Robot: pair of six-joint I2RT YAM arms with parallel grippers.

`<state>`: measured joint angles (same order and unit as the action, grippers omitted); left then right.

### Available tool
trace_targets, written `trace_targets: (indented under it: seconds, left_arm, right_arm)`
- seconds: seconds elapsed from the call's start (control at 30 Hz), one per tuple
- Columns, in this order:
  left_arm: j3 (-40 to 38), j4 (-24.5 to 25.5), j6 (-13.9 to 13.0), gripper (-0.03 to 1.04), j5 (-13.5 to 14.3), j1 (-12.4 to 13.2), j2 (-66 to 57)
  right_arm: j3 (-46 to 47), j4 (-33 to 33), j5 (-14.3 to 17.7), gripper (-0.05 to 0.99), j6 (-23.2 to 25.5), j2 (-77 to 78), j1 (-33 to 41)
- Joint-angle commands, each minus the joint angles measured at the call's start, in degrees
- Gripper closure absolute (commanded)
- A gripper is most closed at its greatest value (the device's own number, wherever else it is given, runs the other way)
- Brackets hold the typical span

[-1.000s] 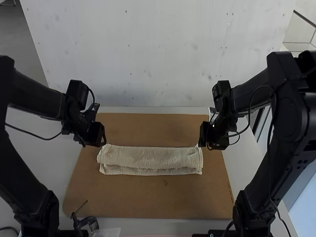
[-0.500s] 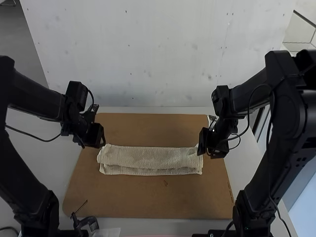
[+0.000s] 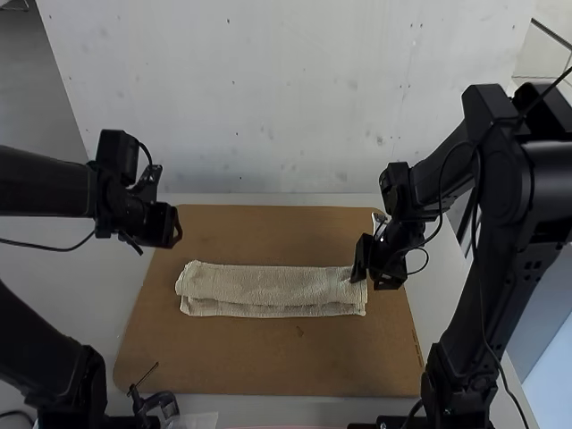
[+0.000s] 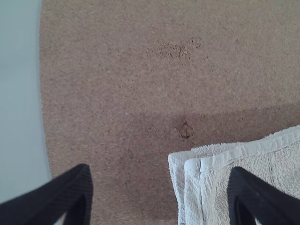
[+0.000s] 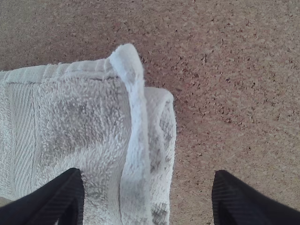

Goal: Fold the towel.

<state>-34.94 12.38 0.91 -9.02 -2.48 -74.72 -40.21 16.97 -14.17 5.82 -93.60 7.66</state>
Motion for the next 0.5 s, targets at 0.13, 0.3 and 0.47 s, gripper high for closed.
trace_targets:
  seconds: [0.13,0.3,0.47]
  left_arm:
    - [1.63,-1.84,1.20,0.39,-2.06,2.04,6.95]
    - [2.77,-2.54,1.38,0.39,-2.15,2.48,11.00]
    - [3.21,-4.21,4.01,0.39,-2.06,3.36,16.71]
  right_arm:
    - [-1.19,-3.44,-0.50,0.38,2.09,-3.08,-0.01]
    - [-1.63,-4.05,-0.50,0.38,2.00,-5.45,-0.37]
    - [-1.89,-5.46,-0.68,0.38,2.00,-6.59,-0.72]
